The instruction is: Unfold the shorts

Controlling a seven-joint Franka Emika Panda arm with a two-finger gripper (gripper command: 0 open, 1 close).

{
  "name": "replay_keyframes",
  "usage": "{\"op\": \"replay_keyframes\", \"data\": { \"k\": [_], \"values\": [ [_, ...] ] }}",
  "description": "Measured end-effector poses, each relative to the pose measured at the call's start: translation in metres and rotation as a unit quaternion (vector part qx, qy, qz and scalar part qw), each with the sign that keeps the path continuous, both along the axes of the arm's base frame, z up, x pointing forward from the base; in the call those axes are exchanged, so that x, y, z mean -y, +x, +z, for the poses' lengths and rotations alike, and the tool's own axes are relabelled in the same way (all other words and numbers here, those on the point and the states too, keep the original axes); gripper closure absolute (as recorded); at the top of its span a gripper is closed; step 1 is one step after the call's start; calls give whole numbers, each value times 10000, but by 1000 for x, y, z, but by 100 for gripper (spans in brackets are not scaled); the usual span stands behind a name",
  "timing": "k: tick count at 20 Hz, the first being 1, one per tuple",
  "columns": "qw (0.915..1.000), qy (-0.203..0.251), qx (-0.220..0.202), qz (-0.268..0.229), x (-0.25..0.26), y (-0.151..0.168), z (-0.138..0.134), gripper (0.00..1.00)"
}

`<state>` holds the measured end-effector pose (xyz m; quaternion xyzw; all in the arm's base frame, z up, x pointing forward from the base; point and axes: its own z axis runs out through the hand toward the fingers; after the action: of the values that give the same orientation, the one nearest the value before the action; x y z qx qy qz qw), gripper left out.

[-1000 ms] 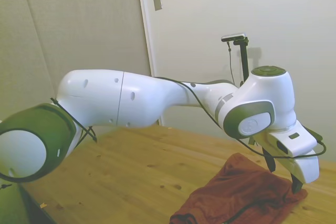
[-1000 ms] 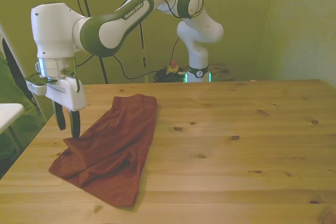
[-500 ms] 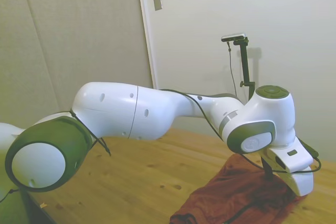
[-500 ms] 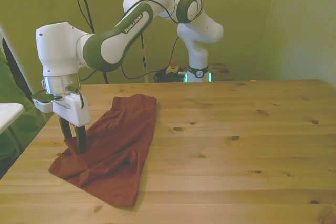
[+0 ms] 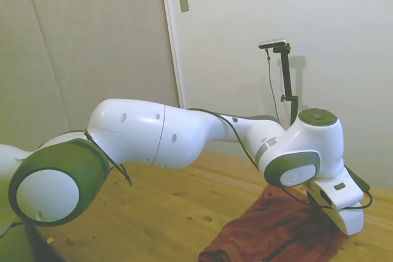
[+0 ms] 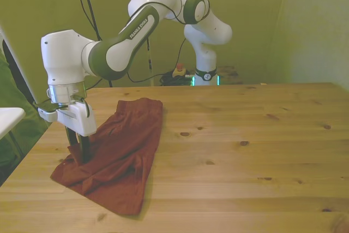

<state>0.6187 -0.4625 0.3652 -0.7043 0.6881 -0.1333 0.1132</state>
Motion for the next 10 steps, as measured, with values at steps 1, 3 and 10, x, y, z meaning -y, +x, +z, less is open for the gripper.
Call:
{"op": "replay_keyframes", "data": {
  "k": [1, 3, 10],
  "values": [
    [10000, 1, 3, 17, 0, 0, 0, 100],
    [10000, -4, 8, 72, -1, -1, -1, 100],
    [9996, -93, 6, 273, -1, -6, -5, 100]
  ]
}}
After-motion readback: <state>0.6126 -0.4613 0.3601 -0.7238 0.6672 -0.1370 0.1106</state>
